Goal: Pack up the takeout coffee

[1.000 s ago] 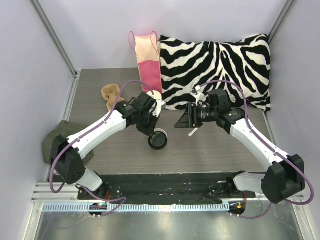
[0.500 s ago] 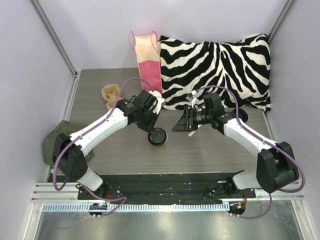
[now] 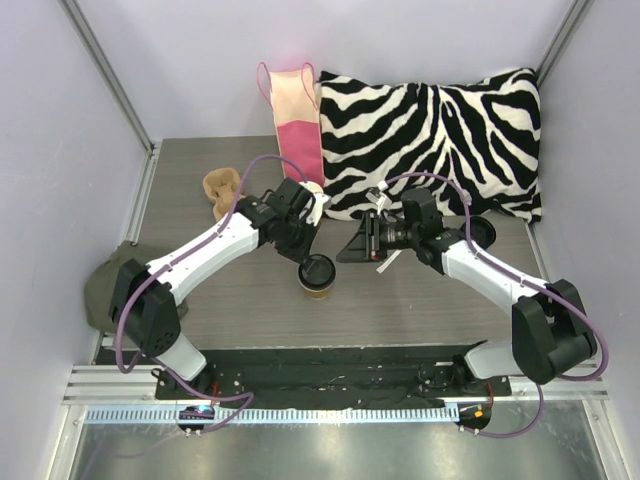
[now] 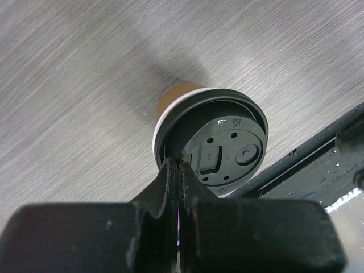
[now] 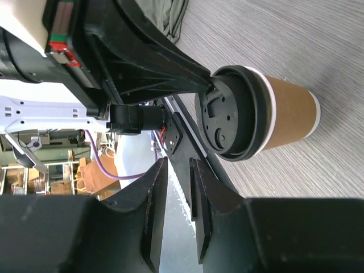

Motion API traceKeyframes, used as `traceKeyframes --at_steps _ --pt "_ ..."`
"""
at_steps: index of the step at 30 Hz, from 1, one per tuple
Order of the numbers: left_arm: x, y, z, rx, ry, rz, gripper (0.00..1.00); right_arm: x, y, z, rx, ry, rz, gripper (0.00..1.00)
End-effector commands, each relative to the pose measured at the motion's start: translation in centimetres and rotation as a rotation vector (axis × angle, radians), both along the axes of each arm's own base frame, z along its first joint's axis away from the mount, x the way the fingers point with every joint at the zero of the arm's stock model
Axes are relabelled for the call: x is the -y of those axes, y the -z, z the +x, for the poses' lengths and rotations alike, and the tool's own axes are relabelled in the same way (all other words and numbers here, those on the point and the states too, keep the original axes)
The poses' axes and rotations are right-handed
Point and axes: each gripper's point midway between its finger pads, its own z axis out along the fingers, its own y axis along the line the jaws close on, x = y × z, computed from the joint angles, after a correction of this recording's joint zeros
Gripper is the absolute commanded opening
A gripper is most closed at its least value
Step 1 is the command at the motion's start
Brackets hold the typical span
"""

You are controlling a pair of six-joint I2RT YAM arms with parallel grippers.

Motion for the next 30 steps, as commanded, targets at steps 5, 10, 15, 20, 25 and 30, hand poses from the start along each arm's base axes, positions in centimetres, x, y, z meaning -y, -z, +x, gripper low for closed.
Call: traceKeyframes --at_steps 5,10,15,20,25,30 --pt "0.4 0.9 -0.2 -0.020 -0.003 -0.018 0.00 -1.2 0.0 0.4 0.021 0.001 0.028 0.30" --pt "0.1 1.4 -0.1 -0.022 -0.014 0.001 0.00 -1.7 0.5 0.0 0.000 0.001 0.037 0.30" --pt "0.2 1.7 0.0 -0.029 -0.018 0.002 0.00 -2.6 0.8 -0.6 -0.023 -0.015 0.051 0.30" --pt "0.4 1.6 0.0 -0.033 -0.013 -0.002 0.00 -3.3 2.1 -1.1 -0.055 -0.028 0.050 0.30" --pt "0.3 1.8 -0.1 -0.038 -0.017 -0.001 0.00 -4.8 2.1 -0.9 -0.111 -0.046 0.084 0.29" --pt "0.3 1.8 -0.2 -0.040 -0.016 -0.001 0.00 -5.2 3.7 -1.0 -0.184 -0.048 0.075 0.29"
